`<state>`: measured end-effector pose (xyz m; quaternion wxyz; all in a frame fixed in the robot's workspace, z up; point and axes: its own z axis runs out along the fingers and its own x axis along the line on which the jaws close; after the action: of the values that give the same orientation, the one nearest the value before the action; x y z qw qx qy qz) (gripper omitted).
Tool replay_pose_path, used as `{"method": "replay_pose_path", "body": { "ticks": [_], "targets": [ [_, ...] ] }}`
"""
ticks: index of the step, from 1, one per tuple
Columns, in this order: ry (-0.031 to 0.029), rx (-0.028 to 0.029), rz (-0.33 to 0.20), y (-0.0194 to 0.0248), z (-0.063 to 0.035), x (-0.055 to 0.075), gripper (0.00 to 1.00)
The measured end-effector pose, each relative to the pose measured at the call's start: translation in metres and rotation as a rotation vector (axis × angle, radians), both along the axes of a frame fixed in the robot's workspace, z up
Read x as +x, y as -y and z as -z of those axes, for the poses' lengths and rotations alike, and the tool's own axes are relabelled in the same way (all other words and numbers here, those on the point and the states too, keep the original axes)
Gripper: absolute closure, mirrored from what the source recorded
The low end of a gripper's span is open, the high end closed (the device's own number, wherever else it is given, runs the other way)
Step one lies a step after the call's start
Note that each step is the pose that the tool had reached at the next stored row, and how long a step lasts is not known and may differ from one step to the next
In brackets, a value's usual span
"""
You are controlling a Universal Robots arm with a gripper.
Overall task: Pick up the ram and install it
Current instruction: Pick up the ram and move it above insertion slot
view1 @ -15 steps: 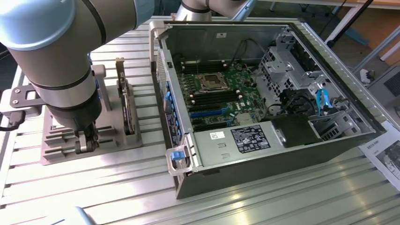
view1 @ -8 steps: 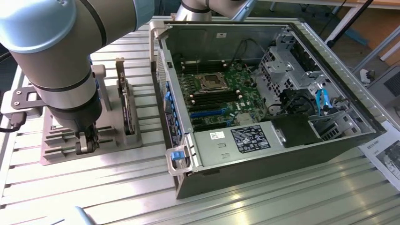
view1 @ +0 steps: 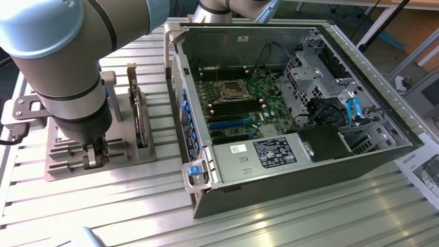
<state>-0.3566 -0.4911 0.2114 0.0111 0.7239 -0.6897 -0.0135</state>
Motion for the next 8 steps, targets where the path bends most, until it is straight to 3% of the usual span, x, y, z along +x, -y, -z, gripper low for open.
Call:
{"method": "replay_pose_path", "body": {
  "ticks": [8],
  "targets": [
    [0.0000, 0.0000, 0.000, -0.0011, 0.0000, 0.0000, 0.76]
  ]
}}
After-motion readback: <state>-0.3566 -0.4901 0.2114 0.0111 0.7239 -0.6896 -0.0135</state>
